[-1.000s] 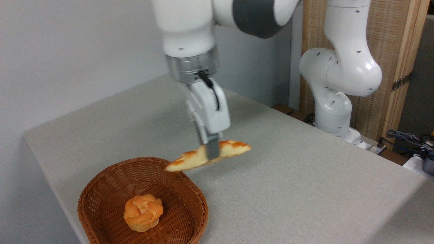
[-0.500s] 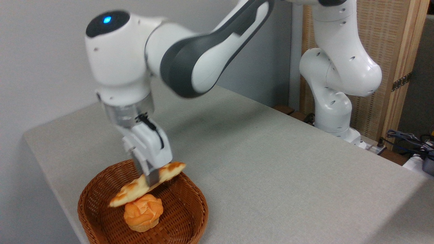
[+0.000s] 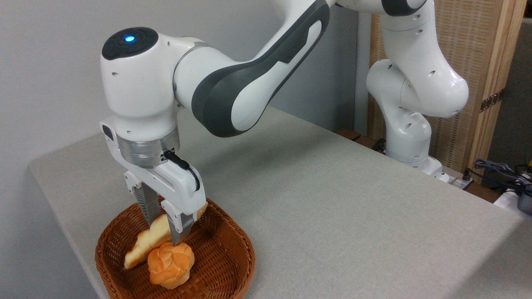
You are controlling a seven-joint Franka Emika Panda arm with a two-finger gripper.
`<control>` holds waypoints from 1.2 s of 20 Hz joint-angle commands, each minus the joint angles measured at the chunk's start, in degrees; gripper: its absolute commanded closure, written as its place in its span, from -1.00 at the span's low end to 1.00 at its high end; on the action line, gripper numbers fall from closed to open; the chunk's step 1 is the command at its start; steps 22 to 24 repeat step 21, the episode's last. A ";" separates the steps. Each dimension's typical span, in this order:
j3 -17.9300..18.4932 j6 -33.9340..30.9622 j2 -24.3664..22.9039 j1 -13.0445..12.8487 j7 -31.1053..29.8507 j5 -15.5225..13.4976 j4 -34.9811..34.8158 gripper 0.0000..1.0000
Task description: Put bread into the basket
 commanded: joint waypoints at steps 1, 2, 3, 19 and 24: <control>0.05 -3.09 -2.63 1.02 -0.19 -1.19 1.60 -1.00; -0.04 -5.37 -2.99 1.89 -0.19 -1.19 3.01 -1.00; -0.04 -8.70 -3.86 2.42 0.42 -1.19 4.32 -1.00; 0.84 -22.09 -19.78 -0.30 7.80 10.93 -1.64 -1.00; 0.84 -22.09 -19.69 -0.56 7.80 11.55 -1.64 -1.00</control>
